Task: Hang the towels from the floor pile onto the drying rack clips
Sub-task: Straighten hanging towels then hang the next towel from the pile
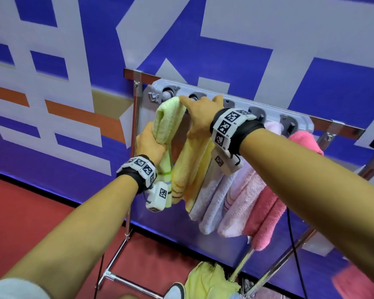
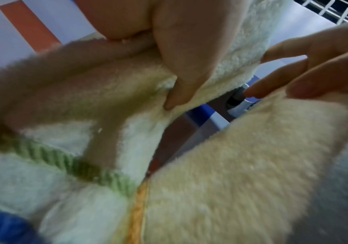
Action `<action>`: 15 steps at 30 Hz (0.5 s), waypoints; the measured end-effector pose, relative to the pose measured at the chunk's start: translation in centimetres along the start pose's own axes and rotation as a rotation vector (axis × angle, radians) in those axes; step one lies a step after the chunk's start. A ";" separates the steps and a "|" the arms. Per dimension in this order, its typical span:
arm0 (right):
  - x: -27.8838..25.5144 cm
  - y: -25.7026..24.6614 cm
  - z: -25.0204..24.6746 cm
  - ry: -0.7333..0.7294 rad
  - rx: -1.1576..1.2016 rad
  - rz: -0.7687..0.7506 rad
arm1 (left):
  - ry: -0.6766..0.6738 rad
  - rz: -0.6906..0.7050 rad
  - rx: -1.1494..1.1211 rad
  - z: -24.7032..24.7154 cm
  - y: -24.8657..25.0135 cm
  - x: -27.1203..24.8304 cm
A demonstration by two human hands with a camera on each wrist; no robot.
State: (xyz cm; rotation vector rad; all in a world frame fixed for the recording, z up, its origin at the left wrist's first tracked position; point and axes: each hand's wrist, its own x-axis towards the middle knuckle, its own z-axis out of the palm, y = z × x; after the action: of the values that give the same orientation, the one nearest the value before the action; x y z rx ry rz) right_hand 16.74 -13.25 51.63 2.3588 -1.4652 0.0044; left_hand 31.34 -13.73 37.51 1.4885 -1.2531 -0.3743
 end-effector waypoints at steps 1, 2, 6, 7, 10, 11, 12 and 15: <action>0.0 -0.1 0.0 0.004 -0.002 -0.001 | -0.030 0.006 0.029 0.0 0.1 -0.2; 0.0 -0.1 0.0 0.007 0.003 -0.002 | -0.060 0.010 0.060 0.1 0.2 -0.6; -0.4 -0.1 0.3 0.041 0.039 -0.007 | -0.103 0.037 0.195 0.2 -0.1 -2.0; -0.7 -0.1 0.4 0.053 0.040 -0.011 | -0.103 0.037 0.225 0.1 -0.3 -2.2; -1.6 0.0 0.7 0.064 0.001 -0.023 | -0.093 0.024 0.310 -0.3 -0.7 -2.6; -1.9 0.1 0.8 0.062 -0.012 -0.030 | -0.091 0.013 0.311 -0.5 -0.6 -2.7; -2.2 0.1 0.9 0.059 -0.016 -0.033 | -0.102 -0.001 0.301 -0.6 -0.4 -2.9; -2.9 0.2 0.9 0.073 0.017 -0.033 | -0.170 -0.025 0.220 -0.8 0.4 -3.5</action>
State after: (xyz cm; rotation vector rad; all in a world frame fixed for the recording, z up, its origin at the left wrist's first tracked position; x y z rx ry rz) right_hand 15.03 -11.10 50.32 2.3704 -1.3970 0.0939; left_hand 30.41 -10.36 36.76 1.6882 -1.4483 -0.3962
